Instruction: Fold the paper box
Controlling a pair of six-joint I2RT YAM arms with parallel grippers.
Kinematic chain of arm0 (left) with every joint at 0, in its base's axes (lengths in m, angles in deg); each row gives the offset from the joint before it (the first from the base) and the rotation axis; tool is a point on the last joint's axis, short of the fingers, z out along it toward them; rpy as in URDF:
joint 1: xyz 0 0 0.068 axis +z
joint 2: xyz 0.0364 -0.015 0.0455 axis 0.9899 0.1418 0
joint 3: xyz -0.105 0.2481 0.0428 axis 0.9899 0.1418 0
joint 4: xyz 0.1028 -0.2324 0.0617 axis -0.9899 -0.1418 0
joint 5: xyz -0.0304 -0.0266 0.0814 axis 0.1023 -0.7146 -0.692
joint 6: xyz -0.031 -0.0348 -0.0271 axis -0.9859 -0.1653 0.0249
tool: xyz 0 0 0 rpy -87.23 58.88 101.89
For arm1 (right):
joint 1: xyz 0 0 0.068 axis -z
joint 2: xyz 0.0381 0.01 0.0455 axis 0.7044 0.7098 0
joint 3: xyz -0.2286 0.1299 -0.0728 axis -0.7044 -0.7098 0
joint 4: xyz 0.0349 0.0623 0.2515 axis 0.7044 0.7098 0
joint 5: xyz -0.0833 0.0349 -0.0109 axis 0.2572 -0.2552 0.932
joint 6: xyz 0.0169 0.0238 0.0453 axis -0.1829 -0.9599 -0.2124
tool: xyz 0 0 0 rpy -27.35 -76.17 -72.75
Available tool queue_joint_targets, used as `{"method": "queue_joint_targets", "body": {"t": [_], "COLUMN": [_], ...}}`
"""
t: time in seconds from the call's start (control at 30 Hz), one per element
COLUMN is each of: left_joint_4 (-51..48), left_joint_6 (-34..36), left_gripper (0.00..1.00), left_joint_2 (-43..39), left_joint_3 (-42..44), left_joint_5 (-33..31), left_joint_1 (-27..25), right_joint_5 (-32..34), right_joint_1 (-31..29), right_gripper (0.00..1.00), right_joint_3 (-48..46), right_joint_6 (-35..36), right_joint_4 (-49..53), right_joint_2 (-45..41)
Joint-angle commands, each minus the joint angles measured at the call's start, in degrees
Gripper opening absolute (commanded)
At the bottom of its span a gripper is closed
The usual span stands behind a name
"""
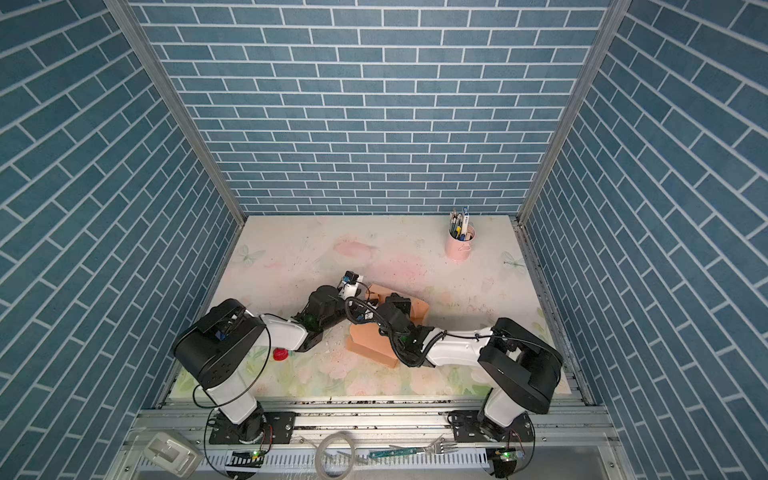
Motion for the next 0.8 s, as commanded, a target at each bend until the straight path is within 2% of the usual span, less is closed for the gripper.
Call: {"method": "queue_joint_targets", "body": {"t": [0.0,0.27,0.43,0.77], "left_joint_4": [-0.57,-0.58,-1.12,0.58], "left_joint_6": [1.04,0.34,-0.32,-2.07], "left_gripper": [0.72,0.58,0.42,0.36], "left_joint_2": [1.36,1.75,1.22,0.52], "left_joint_3": [-1.70,-2.08,-1.44,0.11], "left_joint_5": [-1.88,-4.39,-7.43,-9.20], "left_joint_1": [-0.21,-0.18,-0.21,-0.19], "right_joint_5": [-0.94,-1.13,-1.08,-1.00], "right_joint_1": [-0.49,-0.48,-0.47,-0.40], "right_gripper": [0.07,0.07,0.07,0.07], "right_joint_3": [0.02,0.04,-0.14,-0.05], "right_joint_6": [-1.21,-1.18,-1.27,-1.27], "right_joint_4": [0.75,0.19,-0.17,-0.93], "right_joint_2": [-1.58,-1.37,-1.03,-0.55]}}
